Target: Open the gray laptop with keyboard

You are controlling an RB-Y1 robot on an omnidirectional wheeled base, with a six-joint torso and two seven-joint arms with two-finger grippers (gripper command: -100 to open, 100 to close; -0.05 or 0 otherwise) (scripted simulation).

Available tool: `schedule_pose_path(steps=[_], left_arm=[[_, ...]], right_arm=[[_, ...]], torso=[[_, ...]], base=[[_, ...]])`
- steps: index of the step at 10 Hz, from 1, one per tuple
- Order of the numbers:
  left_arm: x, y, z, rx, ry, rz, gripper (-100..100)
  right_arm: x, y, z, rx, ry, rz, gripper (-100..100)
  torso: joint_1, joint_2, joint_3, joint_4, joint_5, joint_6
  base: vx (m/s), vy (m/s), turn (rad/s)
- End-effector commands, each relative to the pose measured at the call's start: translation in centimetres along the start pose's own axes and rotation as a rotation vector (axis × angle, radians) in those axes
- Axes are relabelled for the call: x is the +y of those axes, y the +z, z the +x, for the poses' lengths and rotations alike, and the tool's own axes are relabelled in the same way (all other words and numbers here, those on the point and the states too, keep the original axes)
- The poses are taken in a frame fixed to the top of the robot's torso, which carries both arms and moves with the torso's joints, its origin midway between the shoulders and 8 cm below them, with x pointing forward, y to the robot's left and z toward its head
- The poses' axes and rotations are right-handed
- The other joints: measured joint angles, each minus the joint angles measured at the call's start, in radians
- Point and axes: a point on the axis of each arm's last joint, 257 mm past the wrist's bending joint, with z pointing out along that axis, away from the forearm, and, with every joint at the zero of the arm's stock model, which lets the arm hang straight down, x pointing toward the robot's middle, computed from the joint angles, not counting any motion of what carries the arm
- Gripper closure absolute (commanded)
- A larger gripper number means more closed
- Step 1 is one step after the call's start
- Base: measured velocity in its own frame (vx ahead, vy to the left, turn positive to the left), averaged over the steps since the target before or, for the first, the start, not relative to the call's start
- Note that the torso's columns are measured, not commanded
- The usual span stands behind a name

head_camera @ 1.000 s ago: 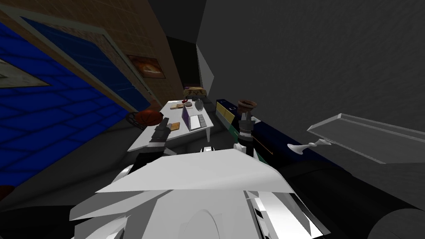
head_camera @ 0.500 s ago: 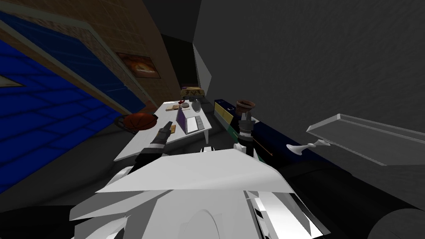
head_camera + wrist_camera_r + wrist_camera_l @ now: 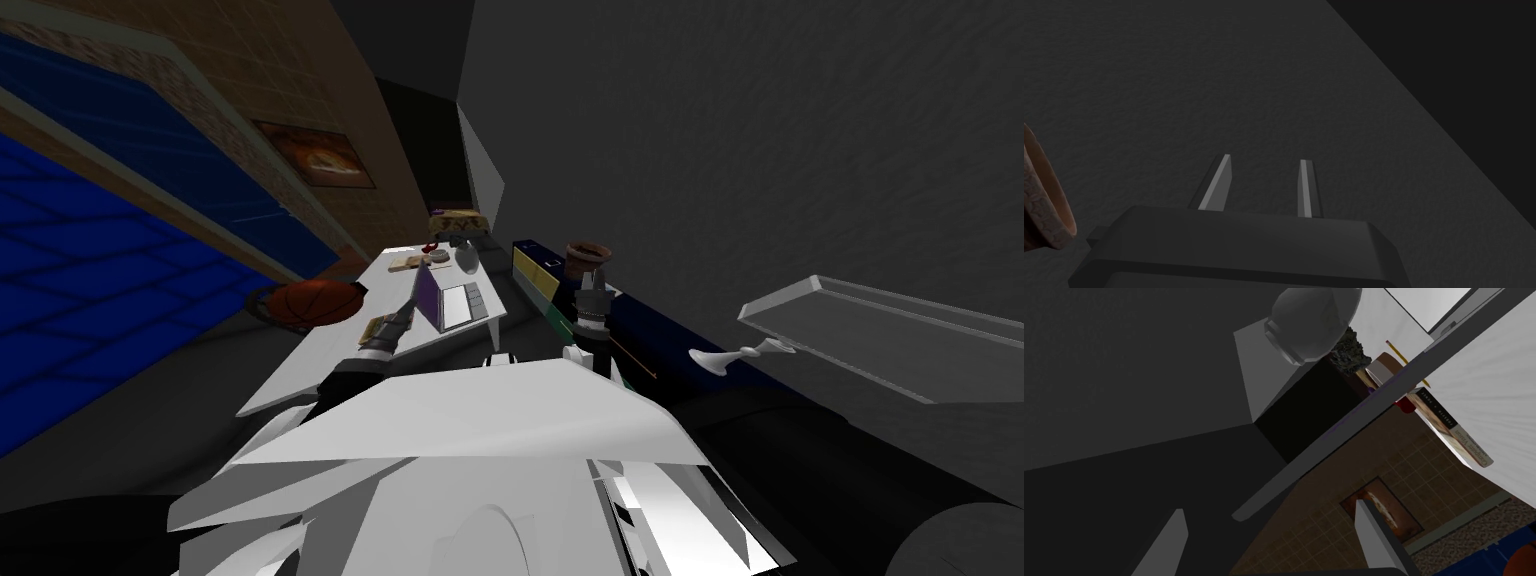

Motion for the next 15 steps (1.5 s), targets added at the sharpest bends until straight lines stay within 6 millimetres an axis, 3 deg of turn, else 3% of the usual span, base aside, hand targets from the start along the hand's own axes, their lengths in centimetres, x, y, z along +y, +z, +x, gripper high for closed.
schedule_pose_path(steps=[1, 3, 4, 9, 11, 15], left_arm=[[0.9, 0.0, 0.1, 0.009, 0.022, -0.022, -100], [0.8, -0.1, 0.0, 0.009, 0.025, -0.026, -100], [0.7, -0.1, 0.0, 0.009, 0.025, -0.027, 100], [2.4, -2.5, -0.8, 0.093, 0.315, -0.115, 100], [2.3, -2.6, -1.0, 0.092, 0.325, -0.117, 100], [5.4, -4.2, -0.4, 0.158, 0.538, -0.198, 100]], right_arm=[[0.0, 0.0, 0.0, 0.000, 0.000, 0.000, 0], [0.0, 0.0, 0.0, 0.000, 0.000, 0.000, 0], [0.0, 0.0, 0.0, 0.000, 0.000, 0.000, 0], [0.0, 0.0, 0.0, 0.000, 0.000, 0.000, 0], [0.0, 0.0, 0.0, 0.000, 0.000, 0.000, 0], [0.0, 0.0, 0.0, 0.000, 0.000, 0.000, 0]], torso=[[0.000, 0.000, 0.000, 0.000, 0.000, 0.000], [0.000, -0.003, -0.001, -0.001, 0.000, 0.000], [0.001, 0.000, -0.001, 0.000, 0.000, 0.000], [-0.004, -0.002, -0.001, -0.001, 0.000, 0.002], [0.000, -0.004, -0.002, -0.002, 0.002, 0.003], [-0.005, -0.009, -0.003, -0.008, 0.006, 0.007]], base=[[0.038, -0.007, -0.012], [0.103, -0.015, -0.009], [0.011, -0.001, 0.007], [0.061, -0.139, -0.003], [0.057, -0.099, 0.005], [0.064, -0.103, -0.021]])
